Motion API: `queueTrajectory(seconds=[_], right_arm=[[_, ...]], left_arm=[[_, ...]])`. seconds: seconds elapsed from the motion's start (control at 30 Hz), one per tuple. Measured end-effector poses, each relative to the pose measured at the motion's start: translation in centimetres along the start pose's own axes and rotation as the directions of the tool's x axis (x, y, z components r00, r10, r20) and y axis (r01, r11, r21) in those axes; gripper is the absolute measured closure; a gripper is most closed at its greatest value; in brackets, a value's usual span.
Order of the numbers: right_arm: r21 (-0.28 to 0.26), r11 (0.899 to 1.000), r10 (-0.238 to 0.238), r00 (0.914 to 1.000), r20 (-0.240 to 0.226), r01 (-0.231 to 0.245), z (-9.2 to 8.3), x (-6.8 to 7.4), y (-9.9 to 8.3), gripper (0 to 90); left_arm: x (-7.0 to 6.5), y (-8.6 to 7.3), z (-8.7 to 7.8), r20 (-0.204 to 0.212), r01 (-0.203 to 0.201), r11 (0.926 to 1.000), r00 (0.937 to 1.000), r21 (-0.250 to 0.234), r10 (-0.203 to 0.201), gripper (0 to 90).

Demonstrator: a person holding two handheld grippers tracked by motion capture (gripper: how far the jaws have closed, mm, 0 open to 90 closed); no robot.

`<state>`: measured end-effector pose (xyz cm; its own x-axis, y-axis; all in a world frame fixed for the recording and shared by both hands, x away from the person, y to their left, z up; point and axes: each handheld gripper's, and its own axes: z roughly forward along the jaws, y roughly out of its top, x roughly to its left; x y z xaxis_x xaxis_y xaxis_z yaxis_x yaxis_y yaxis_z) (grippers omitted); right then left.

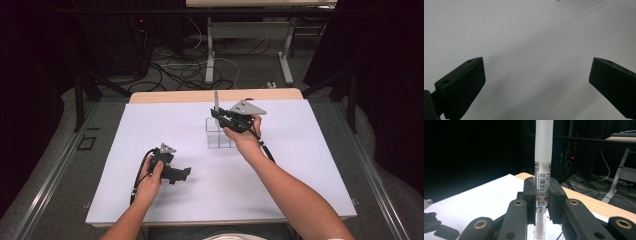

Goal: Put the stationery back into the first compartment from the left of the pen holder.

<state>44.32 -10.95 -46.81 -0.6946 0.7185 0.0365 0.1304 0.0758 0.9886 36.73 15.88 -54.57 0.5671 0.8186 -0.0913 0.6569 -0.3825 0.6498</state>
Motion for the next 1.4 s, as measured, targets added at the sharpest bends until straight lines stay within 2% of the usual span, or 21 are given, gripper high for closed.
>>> queueTrajectory(seconds=[0.2, 0.33, 0.47, 0.67, 1.0, 1.3, 1.37, 1.4], right_arm=[[0.031, 0.999, 0.032, 0.9992, 0.021, -0.033, 0.7, -0.1, -0.7, 79.1], [0.015, 1.000, 0.017, 0.9996, 0.021, -0.017, 1.2, -0.2, -1.0, 79.1], [0.045, 0.999, 0.011, 0.9995, 0.031, -0.013, 1.4, -0.1, -1.3, 79.1], [0.042, 0.999, 0.020, 0.9994, 0.028, -0.021, 1.7, 0.0, -1.6, 79.1], [0.085, 0.996, 0.013, 0.9997, 0.023, -0.015, 2.0, 0.4, -2.1, 78.8], [0.087, 0.996, 0.010, 0.9994, 0.033, -0.013, 2.2, 0.3, -2.3, 76.1], [0.102, 0.995, 0.010, 0.9995, 0.030, -0.013, 2.0, 0.3, -2.1, 74.8], [0.087, 0.996, 0.014, 0.9995, 0.029, -0.016, 2.0, 0.3, -2.1, 73.8]], left_arm=[[0.0, 0.0, 0.0, 0.003, 0.001, 1.0000, 1.0000, -0.001, -0.001, 0.8], [0.0, 0.0, 0.1, 0.005, 0.002, 1.0000, 1.0000, -0.004, -0.002, 0.8], [0.1, 0.0, 0.0, 0.005, -0.005, 1.0000, 1.0000, -0.003, 0.005, 0.8], [0.1, 0.0, 0.0, 0.003, -0.002, 1.0000, 1.0000, 0.000, 0.002, 0.8], [0.0, 0.0, 0.1, 0.006, 0.003, 1.0000, 1.0000, 0.001, -0.003, 0.9], [0.1, 0.0, 0.1, 0.004, -0.004, 1.0000, 1.0000, 0.003, 0.004, 1.0], [0.1, 0.0, 0.1, 0.005, -0.003, 1.0000, 1.0000, 0.002, 0.003, 1.0], [0.1, 0.0, 0.1, 0.005, -0.004, 1.0000, 1.0000, 0.002, 0.004, 1.0]])
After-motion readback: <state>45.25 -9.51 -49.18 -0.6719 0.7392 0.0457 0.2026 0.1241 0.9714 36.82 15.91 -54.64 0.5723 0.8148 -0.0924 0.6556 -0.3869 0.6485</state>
